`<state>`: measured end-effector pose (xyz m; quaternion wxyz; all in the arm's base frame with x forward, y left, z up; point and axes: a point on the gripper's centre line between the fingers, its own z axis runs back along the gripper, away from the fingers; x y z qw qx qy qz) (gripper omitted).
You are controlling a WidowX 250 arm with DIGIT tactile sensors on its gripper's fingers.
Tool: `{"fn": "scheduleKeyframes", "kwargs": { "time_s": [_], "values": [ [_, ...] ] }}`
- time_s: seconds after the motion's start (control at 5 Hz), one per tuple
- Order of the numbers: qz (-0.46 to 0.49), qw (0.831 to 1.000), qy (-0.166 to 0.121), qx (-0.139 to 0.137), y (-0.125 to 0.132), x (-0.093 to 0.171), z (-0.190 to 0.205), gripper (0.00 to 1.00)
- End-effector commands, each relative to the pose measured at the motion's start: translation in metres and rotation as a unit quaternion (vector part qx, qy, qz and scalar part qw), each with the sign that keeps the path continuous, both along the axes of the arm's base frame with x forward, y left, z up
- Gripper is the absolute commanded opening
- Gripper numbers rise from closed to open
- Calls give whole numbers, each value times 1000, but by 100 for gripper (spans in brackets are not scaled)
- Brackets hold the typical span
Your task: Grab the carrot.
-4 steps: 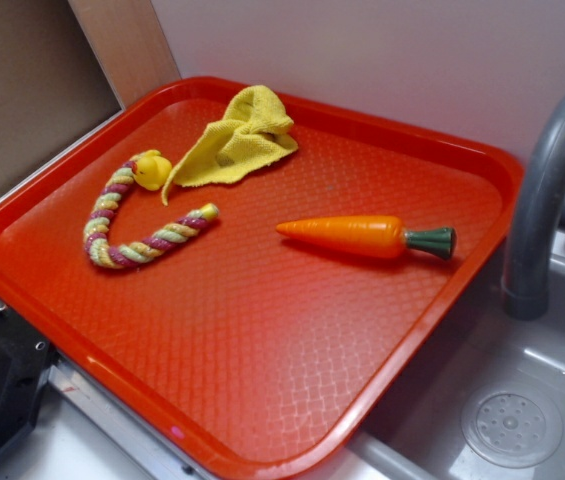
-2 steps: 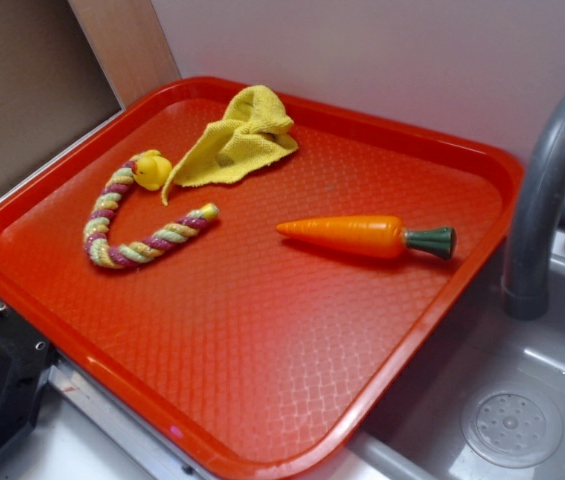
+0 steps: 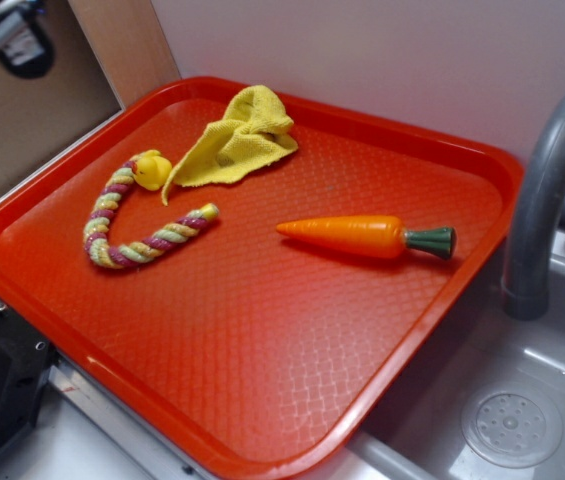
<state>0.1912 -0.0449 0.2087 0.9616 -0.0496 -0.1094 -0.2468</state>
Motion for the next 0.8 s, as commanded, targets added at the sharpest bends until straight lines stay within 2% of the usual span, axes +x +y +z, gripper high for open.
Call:
{"fn": "scheduleKeyframes", "kwargs": {
  "time_s": [0.0, 0.2, 0.4, 0.6],
  "values": [
    [-138, 983, -97, 71, -59, 54, -23, 100],
    [-176, 977, -92, 75, -90, 68, -48, 100],
    [-186, 975, -78, 91, -102, 76, -65, 100],
    [-223, 970, -46, 81, -122, 83, -97, 100]
  ]
}}
